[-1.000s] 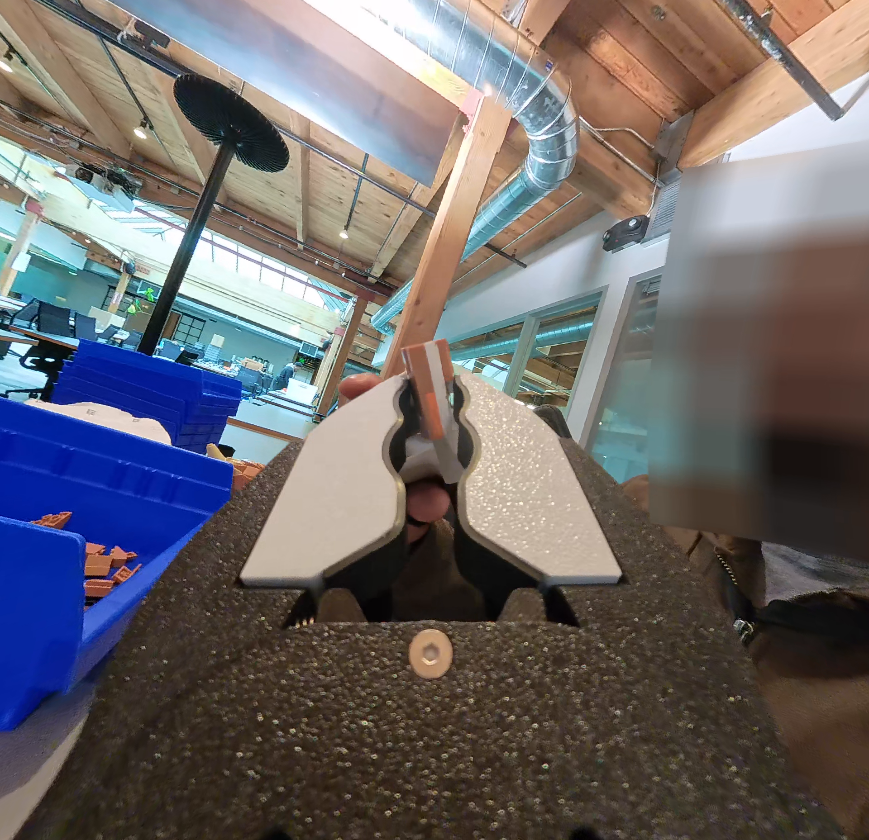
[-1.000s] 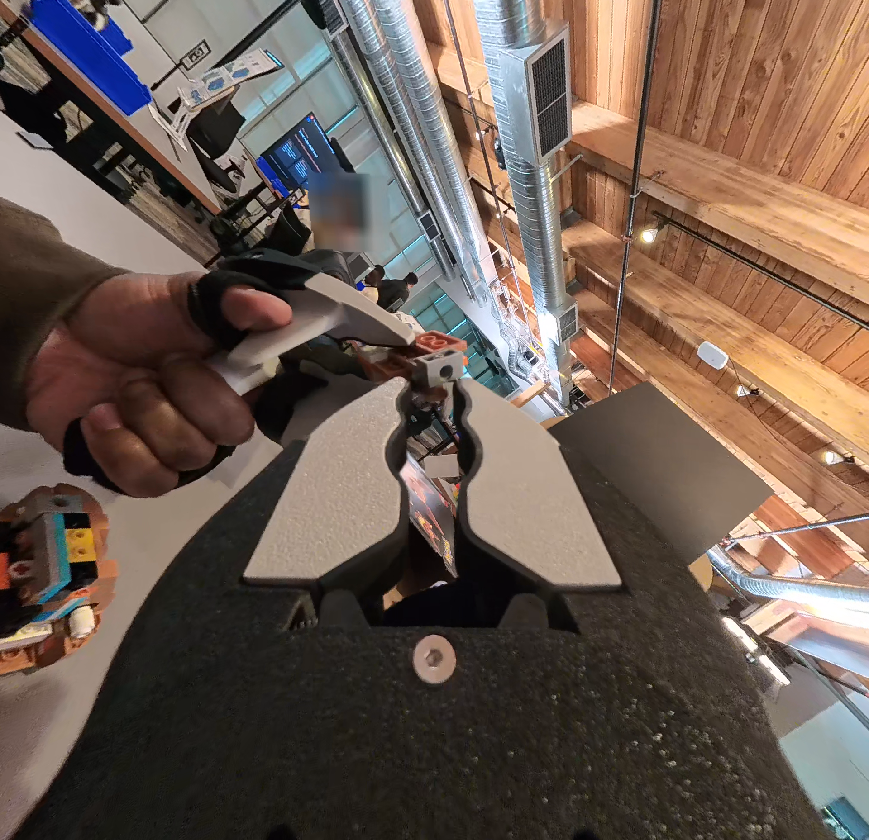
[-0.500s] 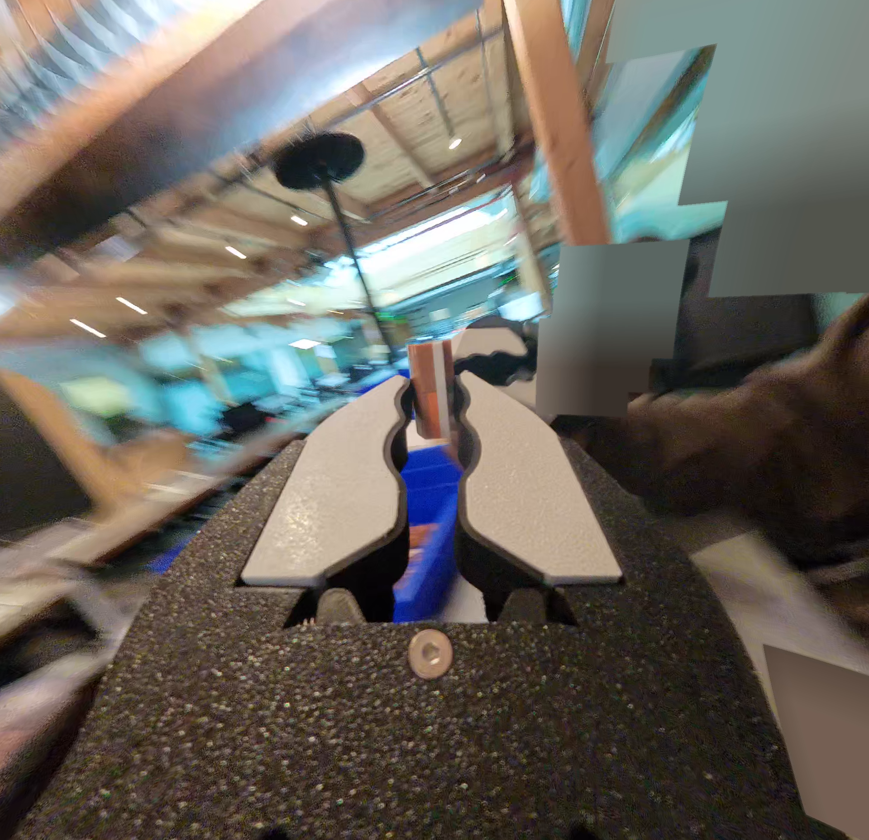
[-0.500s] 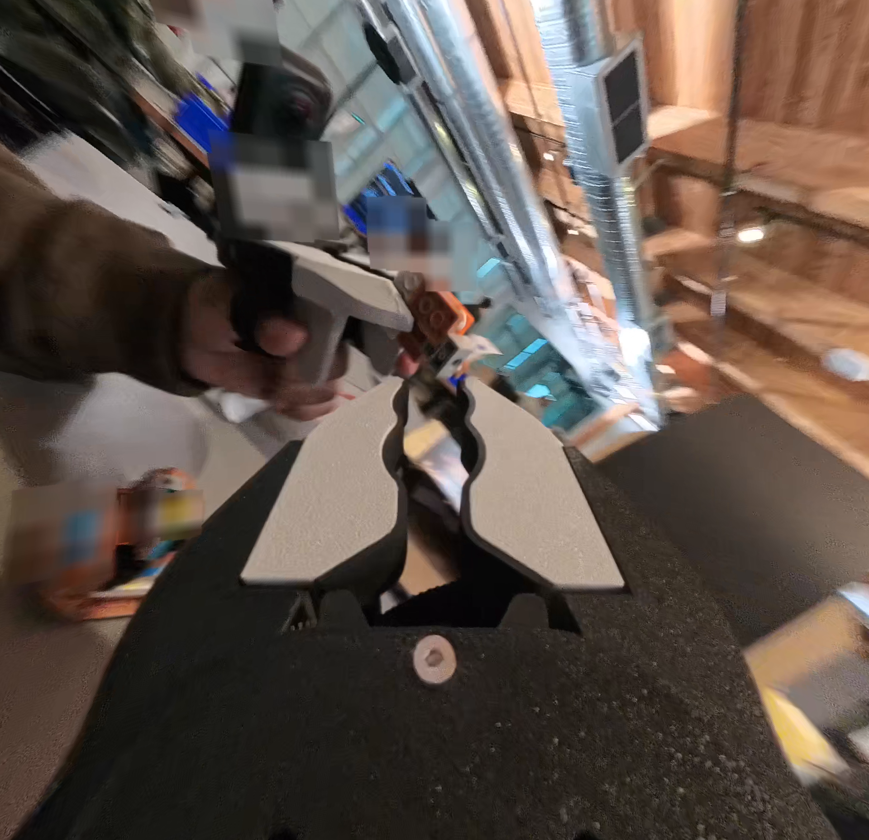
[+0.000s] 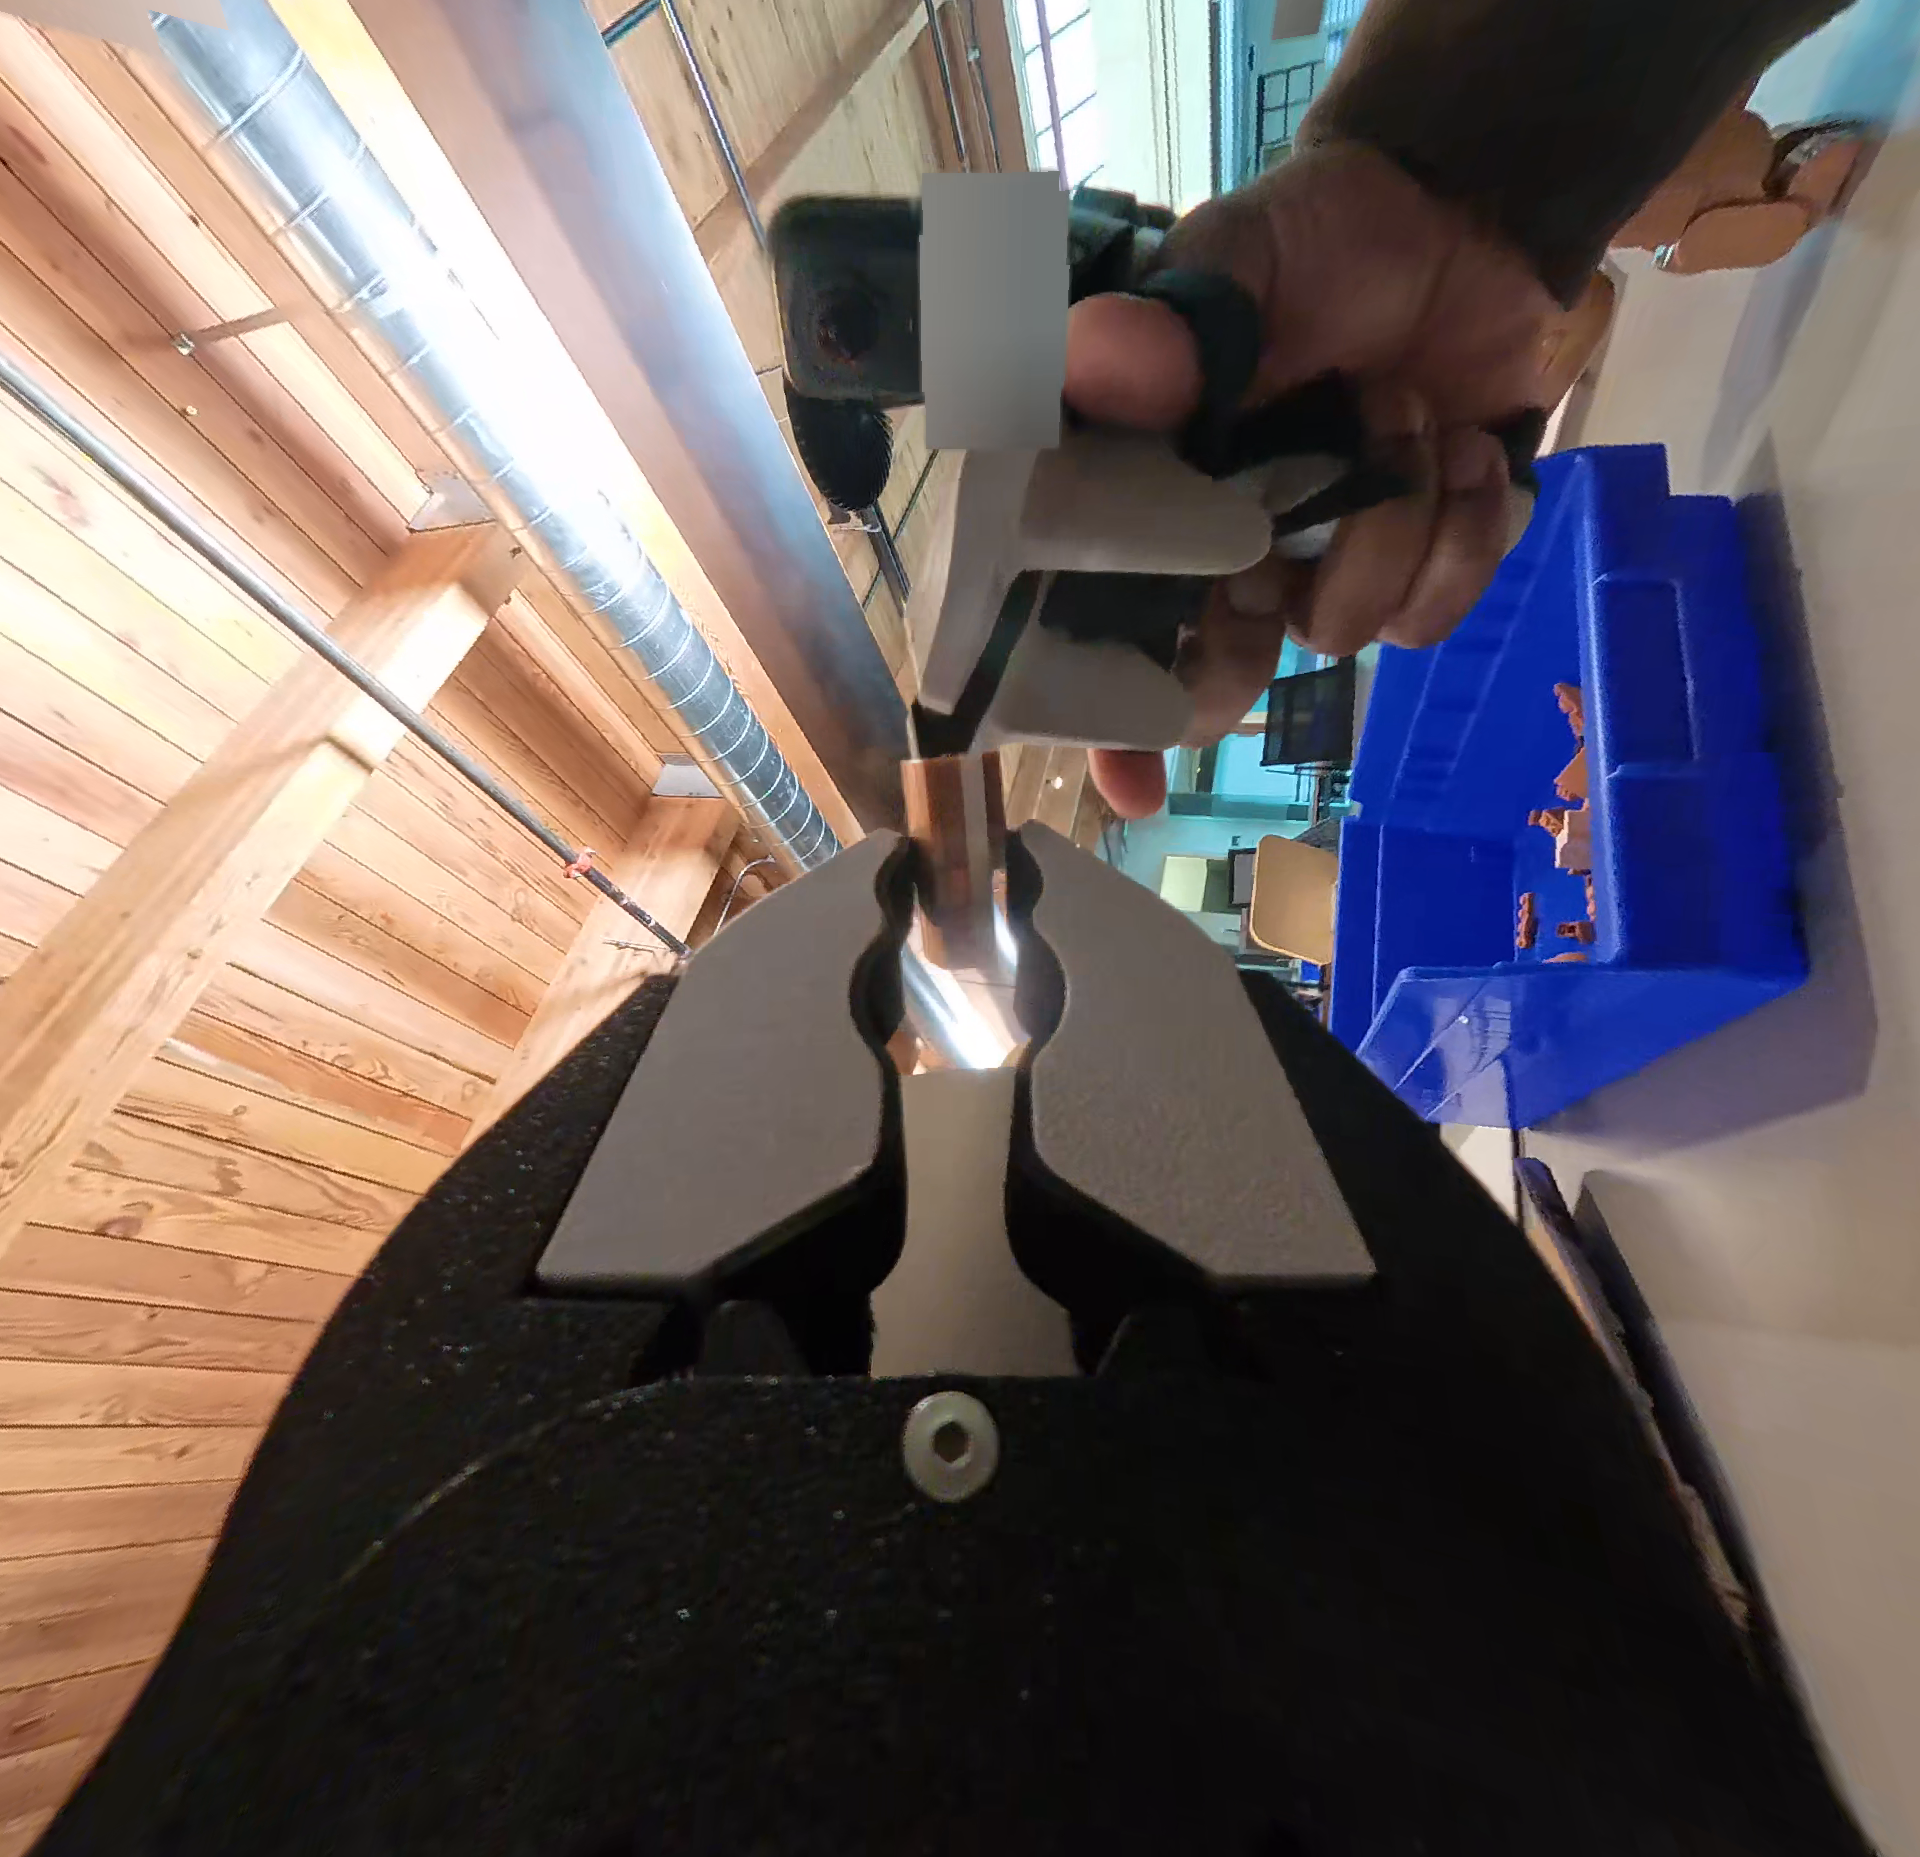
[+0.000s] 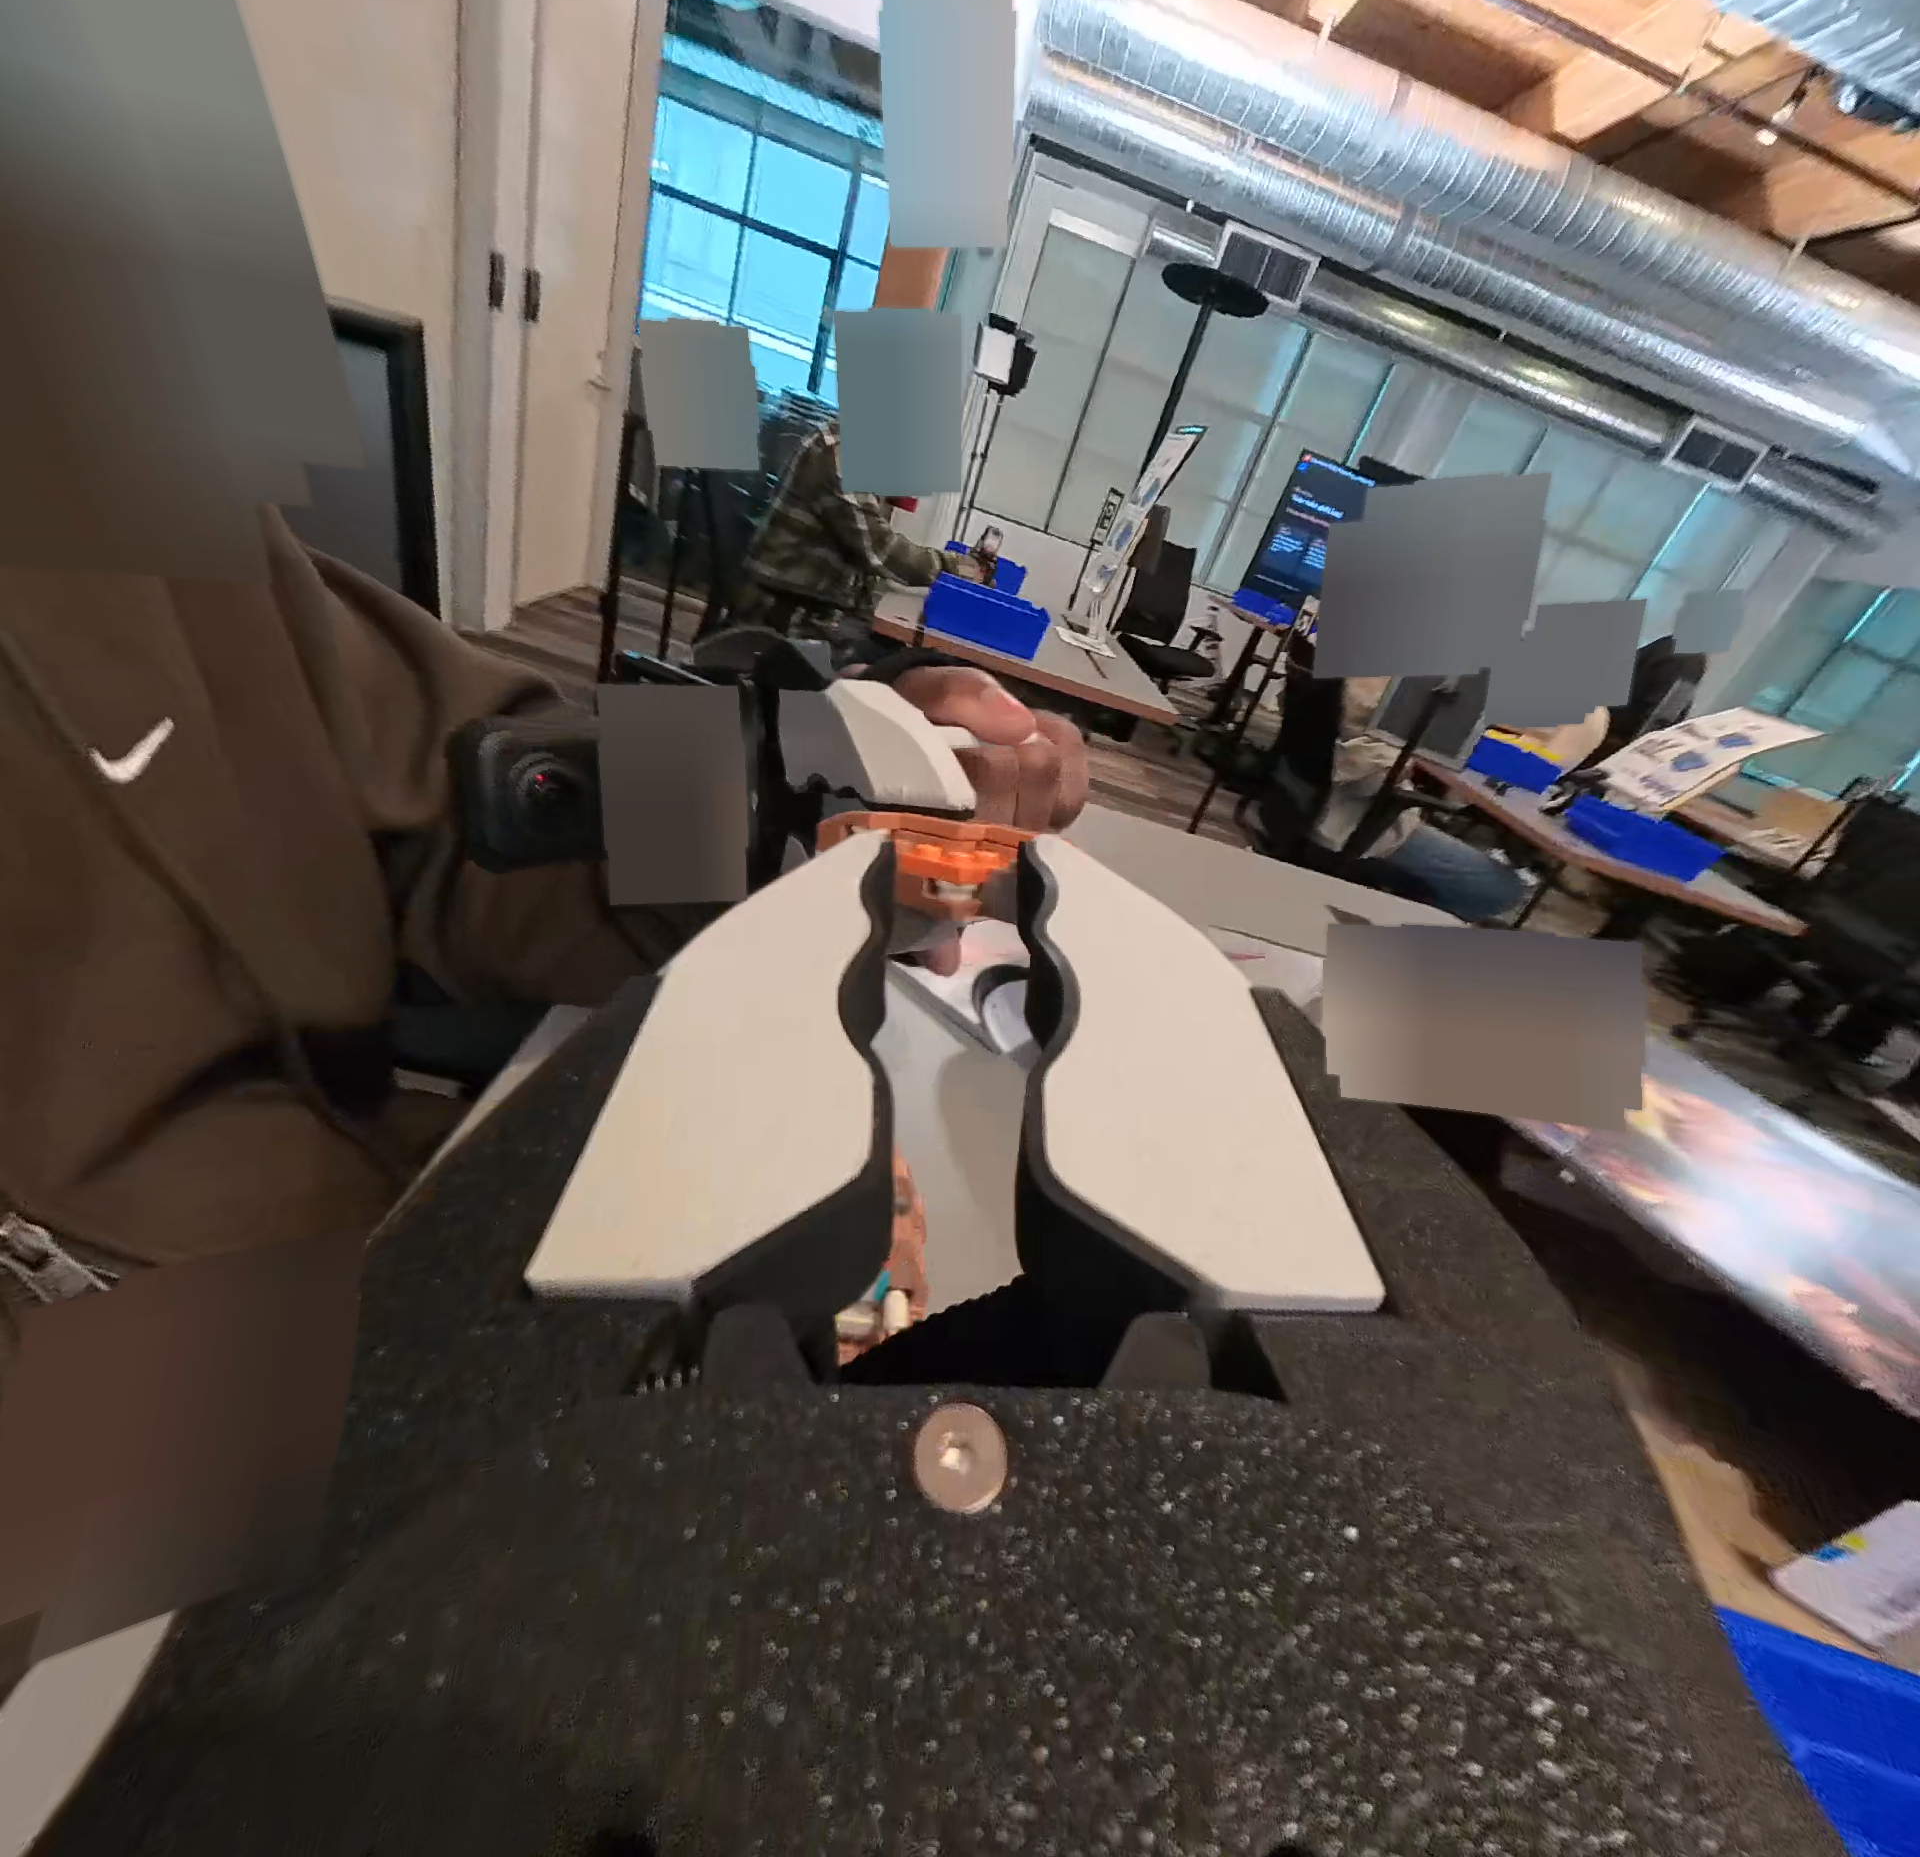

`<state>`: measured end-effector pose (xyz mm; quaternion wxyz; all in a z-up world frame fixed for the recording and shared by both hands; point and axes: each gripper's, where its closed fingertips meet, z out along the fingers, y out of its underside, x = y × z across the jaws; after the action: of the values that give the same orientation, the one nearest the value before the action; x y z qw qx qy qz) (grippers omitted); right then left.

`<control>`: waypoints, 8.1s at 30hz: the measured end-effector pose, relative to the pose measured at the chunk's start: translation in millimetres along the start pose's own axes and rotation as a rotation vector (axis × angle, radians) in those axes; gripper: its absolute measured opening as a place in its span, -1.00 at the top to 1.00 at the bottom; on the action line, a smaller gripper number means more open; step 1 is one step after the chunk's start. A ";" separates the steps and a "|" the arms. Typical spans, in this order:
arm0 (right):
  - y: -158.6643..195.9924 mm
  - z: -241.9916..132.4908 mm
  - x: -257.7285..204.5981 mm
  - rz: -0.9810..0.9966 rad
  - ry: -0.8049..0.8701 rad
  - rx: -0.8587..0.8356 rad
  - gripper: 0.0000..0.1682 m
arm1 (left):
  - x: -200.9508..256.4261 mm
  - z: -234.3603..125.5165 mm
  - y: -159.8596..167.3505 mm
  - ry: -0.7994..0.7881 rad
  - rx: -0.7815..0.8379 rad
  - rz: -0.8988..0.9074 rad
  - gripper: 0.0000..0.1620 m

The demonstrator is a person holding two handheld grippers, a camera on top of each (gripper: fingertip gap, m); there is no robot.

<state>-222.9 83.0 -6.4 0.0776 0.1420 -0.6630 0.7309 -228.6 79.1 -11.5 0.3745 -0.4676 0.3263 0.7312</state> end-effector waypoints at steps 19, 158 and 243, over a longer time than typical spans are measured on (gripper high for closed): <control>5.4 0.7 -7.5 0.596 -0.278 0.073 0.65 | -0.9 -6.9 -24.9 0.099 0.204 -0.329 0.80; 50.0 -3.7 17.2 -0.580 0.247 -0.487 0.91 | 57.9 4.9 30.9 0.410 -0.282 -0.477 0.53; 86.0 1.8 60.6 -1.293 0.558 -0.857 0.92 | 78.7 4.7 86.7 0.308 -0.617 -0.039 0.54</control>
<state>-306.1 67.3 -68.9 0.6924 0.2670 -0.6282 0.2338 -326.8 58.1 -71.9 0.1757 -0.6698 0.1335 0.7090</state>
